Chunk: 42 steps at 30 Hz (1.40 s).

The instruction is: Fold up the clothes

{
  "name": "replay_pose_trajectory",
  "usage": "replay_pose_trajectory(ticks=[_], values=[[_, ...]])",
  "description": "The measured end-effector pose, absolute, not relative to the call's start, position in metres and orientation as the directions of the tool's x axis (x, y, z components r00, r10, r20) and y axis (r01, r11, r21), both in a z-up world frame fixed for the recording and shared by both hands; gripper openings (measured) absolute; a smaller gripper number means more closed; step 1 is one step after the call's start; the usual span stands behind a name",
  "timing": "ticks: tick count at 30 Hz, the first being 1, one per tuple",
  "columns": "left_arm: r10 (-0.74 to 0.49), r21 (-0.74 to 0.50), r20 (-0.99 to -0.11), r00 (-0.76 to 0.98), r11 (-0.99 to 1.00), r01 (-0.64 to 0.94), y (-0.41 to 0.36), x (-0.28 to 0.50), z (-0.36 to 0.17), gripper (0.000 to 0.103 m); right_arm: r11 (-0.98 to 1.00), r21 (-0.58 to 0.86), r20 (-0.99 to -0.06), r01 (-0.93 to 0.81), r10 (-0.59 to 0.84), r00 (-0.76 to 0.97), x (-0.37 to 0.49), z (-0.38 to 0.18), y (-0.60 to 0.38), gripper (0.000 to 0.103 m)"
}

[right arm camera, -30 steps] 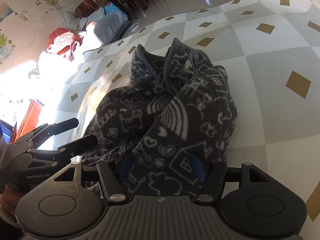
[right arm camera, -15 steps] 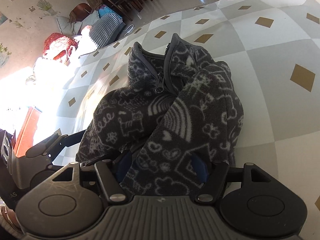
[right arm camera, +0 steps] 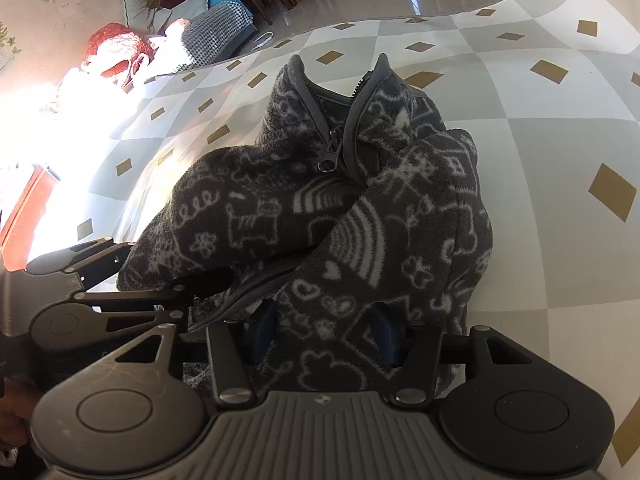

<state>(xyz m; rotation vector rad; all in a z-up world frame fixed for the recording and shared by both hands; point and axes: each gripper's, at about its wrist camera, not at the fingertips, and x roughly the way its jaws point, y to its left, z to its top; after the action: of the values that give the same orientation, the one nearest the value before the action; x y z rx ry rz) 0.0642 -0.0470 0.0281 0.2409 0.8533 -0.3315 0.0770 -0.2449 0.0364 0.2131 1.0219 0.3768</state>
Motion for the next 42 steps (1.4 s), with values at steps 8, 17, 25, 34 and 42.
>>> replay_pose_trajectory(ticks=[8,17,25,34,42], values=[[-0.068,0.148,-0.723,0.688,0.957,0.25,-0.033,0.067,0.038,0.046,0.936,0.275,-0.727,-0.221,0.353,0.589,0.073,0.059,-0.251,0.013],[0.103,0.199,-0.685,0.722,0.979,0.049,-0.002,0.073,0.046,0.046,0.969,0.246,-0.659,-0.031,0.191,0.728,0.083,0.086,-0.294,0.01],[0.156,0.136,-0.737,0.658,0.987,-0.082,0.028,0.07,0.042,0.046,0.943,0.333,-0.676,-0.018,0.252,0.692,0.086,0.08,-0.305,0.043],[0.109,0.125,-0.78,0.616,0.992,-0.017,0.006,0.047,0.019,0.049,0.901,0.419,-0.718,-0.112,0.404,0.567,0.084,0.057,-0.273,0.058],[0.125,0.17,-0.778,0.615,0.985,0.015,-0.014,0.029,0.006,0.049,0.884,0.412,-0.724,-0.22,0.464,0.51,0.072,0.045,-0.244,0.063]])
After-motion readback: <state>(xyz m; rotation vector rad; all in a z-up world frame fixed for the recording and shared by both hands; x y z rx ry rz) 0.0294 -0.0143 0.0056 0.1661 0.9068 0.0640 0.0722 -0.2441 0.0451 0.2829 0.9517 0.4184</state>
